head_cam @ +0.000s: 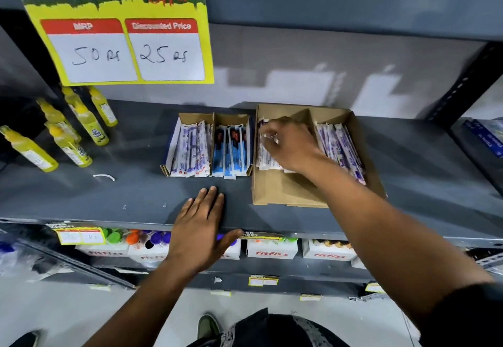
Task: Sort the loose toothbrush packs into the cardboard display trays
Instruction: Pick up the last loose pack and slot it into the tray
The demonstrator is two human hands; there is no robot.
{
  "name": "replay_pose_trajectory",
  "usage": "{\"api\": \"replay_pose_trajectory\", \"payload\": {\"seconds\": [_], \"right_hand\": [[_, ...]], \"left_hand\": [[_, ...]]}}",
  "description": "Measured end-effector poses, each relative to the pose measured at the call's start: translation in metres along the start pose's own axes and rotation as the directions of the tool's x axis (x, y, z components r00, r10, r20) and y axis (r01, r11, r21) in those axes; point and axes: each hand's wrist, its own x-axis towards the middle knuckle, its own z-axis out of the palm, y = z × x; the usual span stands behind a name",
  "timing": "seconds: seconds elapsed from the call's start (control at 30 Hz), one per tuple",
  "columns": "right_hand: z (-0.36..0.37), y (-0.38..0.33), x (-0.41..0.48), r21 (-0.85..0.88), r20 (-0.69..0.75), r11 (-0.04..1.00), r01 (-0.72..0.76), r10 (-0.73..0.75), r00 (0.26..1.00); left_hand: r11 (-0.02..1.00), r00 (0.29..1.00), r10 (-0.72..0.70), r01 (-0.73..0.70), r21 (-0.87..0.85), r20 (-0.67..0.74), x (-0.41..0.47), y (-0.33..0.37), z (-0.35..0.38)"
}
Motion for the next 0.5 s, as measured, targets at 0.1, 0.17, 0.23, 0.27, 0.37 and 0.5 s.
{"api": "replay_pose_trajectory", "payload": {"seconds": [0.1, 0.17, 0.23, 0.27, 0.37, 0.5], "right_hand": [[0.023, -0.036, 0.028, -0.082, 0.079, 0.977, 0.197, -0.191, 0.978], [0.039, -0.057, 0.045, -0.186, 0.154, 0.945, 0.269, -0.242, 0.958], [0.056, -0.076, 0.060, -0.277, 0.232, 0.907, 0.318, -0.258, 0.938], [0.064, -0.084, 0.066, -0.312, 0.265, 0.884, 0.346, -0.269, 0.926], [0.086, -0.099, 0.079, -0.426, 0.362, 0.778, 0.462, -0.321, 0.875], [0.103, -0.102, 0.086, -0.507, 0.503, 0.657, 0.558, -0.301, 0.811]], "left_hand": [[1.000, 1.000, 0.005, -0.006, 0.017, 0.020, -0.001, -0.001, 0.001], [0.999, 0.999, 0.009, -0.010, 0.034, 0.032, 0.000, 0.000, 0.001], [0.998, 0.999, 0.017, -0.020, 0.052, 0.049, 0.001, 0.001, 0.001], [0.998, 0.998, 0.025, -0.028, 0.064, 0.050, 0.001, 0.000, 0.001], [0.996, 0.998, 0.051, -0.054, 0.068, 0.044, 0.000, -0.003, 0.001], [0.997, 0.998, 0.048, -0.050, 0.065, 0.041, 0.001, -0.007, 0.004]]}}
